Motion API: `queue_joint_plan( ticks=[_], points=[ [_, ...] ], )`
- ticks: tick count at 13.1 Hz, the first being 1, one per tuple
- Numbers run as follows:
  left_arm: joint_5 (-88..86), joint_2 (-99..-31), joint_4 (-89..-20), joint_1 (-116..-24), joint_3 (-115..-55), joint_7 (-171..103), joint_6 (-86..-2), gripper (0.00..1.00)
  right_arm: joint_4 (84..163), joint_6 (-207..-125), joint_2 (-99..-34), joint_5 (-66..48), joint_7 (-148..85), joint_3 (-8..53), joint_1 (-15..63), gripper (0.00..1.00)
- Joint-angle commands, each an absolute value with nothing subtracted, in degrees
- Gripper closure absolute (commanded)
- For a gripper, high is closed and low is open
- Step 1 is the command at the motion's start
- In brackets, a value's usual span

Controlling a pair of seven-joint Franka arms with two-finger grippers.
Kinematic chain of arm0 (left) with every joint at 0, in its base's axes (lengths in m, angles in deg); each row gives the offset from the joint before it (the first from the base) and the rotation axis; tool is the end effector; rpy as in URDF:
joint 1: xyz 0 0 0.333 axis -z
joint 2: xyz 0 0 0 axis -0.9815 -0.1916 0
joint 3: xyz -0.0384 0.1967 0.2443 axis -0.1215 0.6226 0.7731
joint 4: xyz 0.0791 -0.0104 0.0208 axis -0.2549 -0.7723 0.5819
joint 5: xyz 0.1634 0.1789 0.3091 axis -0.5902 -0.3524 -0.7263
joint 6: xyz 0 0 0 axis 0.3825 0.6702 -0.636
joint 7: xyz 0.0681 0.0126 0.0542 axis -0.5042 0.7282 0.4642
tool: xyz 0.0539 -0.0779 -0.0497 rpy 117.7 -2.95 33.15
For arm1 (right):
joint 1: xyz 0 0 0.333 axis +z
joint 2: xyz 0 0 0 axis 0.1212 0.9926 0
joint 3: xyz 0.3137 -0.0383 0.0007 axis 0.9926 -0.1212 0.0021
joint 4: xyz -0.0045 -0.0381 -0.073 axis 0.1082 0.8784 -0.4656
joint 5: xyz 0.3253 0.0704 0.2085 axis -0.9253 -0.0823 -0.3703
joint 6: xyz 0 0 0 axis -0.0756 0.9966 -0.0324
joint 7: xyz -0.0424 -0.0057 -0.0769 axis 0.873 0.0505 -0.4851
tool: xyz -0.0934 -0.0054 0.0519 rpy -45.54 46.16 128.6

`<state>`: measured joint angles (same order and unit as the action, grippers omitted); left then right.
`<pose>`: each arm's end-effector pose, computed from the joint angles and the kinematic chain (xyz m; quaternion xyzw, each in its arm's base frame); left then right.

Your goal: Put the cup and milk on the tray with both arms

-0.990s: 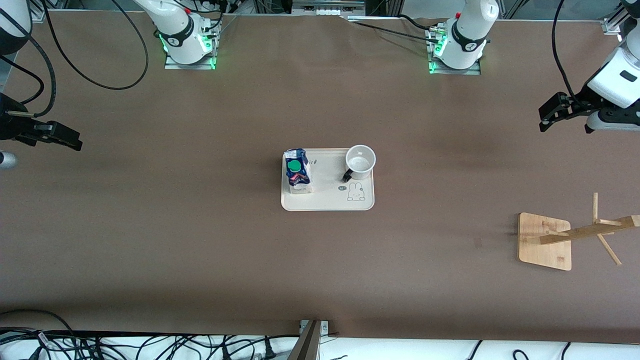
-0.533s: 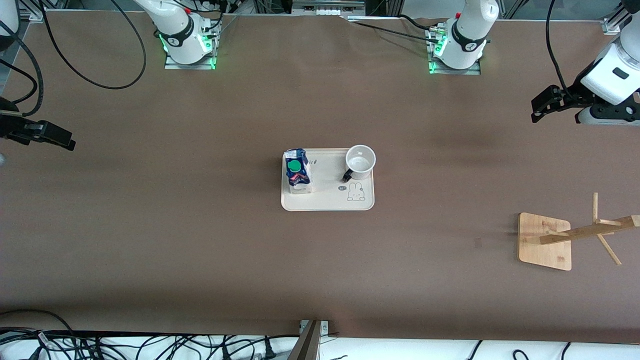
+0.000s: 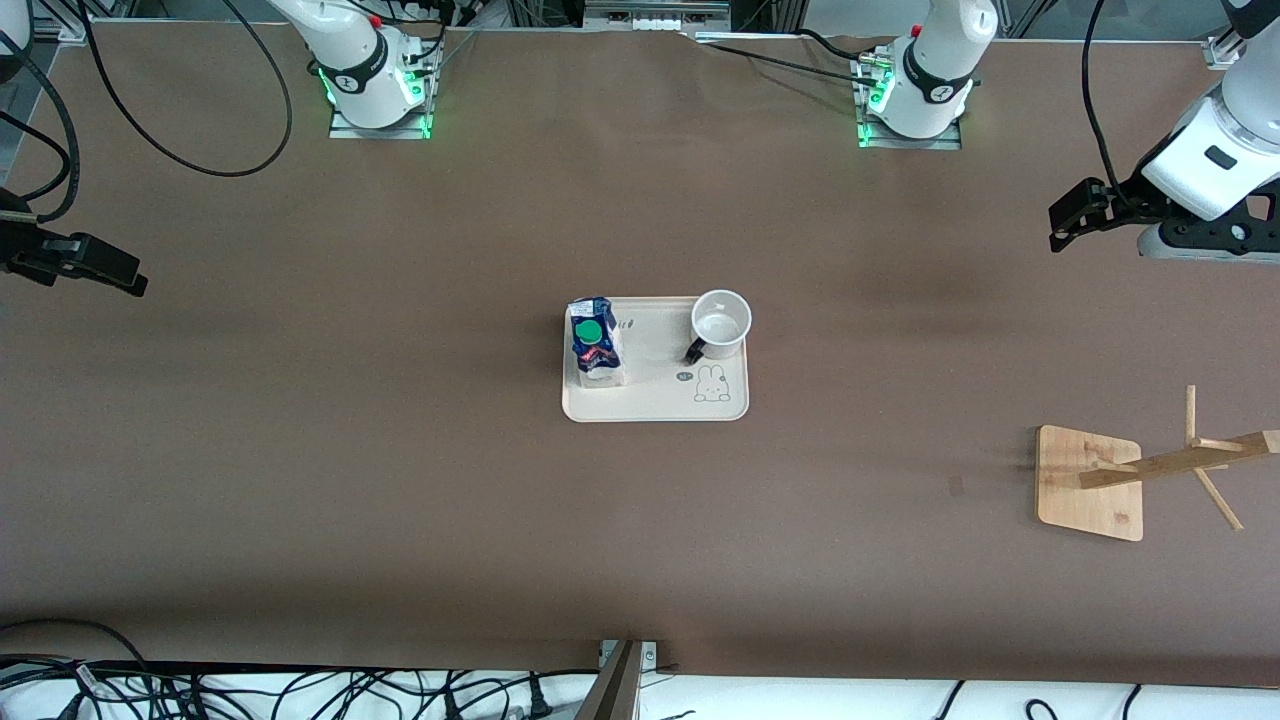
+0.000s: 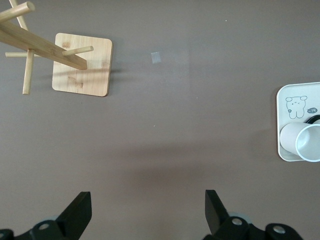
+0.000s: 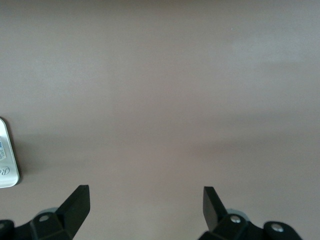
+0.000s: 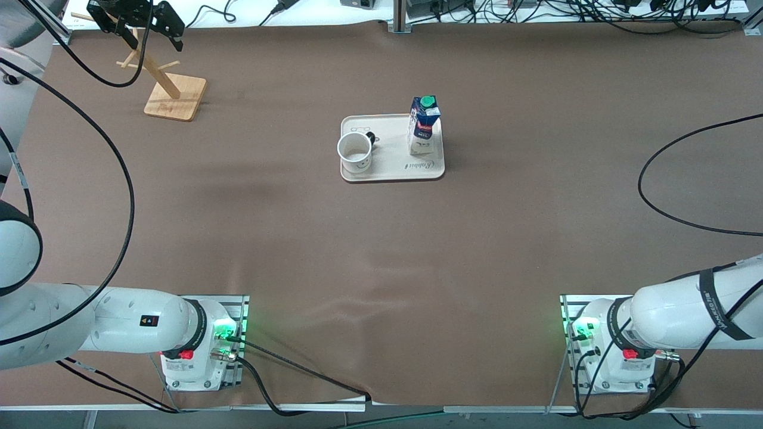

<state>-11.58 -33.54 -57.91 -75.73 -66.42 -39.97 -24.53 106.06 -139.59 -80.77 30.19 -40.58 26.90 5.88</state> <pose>0.5291 -0.0258 0.5851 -0.9996 0.0219 -0.0039 0.0145 0.6004 -0.0235 0.6011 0.9983 -0.0520 -0.0150 0.0199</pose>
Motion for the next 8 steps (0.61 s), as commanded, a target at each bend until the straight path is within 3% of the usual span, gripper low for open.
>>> queue_joint_plan(
  ticks=[1, 8],
  points=[
    [-12.24, -34.27, -56.24, -75.44, -66.19, -39.46, -23.47, 0.0, 106.25, -139.29, -81.71, 29.31, -38.23, 26.69, 5.73, 0.0],
    [-12.33, -34.27, -56.07, -75.27, -66.27, -39.37, -23.39, 0.0, 109.67, -140.61, -83.73, 29.31, -38.14, 26.61, 5.73, 0.0]
  ],
)
